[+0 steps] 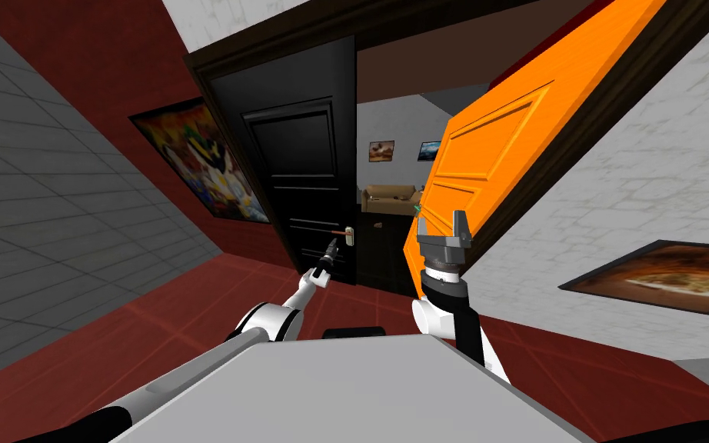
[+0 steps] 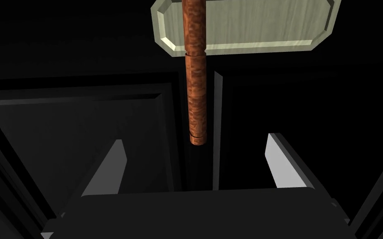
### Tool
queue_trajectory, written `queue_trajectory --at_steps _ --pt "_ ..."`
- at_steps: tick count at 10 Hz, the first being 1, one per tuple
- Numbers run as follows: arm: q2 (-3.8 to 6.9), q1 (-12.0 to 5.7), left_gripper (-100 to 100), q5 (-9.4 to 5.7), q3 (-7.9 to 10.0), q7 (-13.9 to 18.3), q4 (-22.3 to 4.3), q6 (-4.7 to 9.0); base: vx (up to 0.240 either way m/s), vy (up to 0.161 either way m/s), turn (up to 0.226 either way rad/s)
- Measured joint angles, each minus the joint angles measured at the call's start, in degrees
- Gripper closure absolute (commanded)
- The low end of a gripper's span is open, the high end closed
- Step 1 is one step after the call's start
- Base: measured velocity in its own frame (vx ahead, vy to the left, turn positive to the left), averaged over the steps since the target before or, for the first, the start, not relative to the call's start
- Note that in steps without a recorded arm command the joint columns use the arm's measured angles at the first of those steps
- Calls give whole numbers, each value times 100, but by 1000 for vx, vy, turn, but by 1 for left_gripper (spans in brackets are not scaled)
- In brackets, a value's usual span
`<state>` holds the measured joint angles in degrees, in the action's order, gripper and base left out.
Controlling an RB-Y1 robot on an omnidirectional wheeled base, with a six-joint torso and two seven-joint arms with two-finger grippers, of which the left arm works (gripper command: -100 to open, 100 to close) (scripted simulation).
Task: Push the door open
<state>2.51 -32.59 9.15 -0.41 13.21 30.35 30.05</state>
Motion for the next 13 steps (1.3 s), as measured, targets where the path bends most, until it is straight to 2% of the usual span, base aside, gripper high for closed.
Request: queue_trajectory --at_steps 1,5,9,10,13 --pt "24 24 -100 -1 3 -4 49 -26 159 -18 -17" --pt "88 -4 -100 -25 47 -31 -24 7 194 -49 -21" --pt "45 1 -100 -48 89 -60 -36 18 168 -37 -19" --pt "40 3 100 -48 87 -61 -29 22 -16 5 3" --pt "45 -5 100 -49 90 -59 -34 15 -20 8 -8"
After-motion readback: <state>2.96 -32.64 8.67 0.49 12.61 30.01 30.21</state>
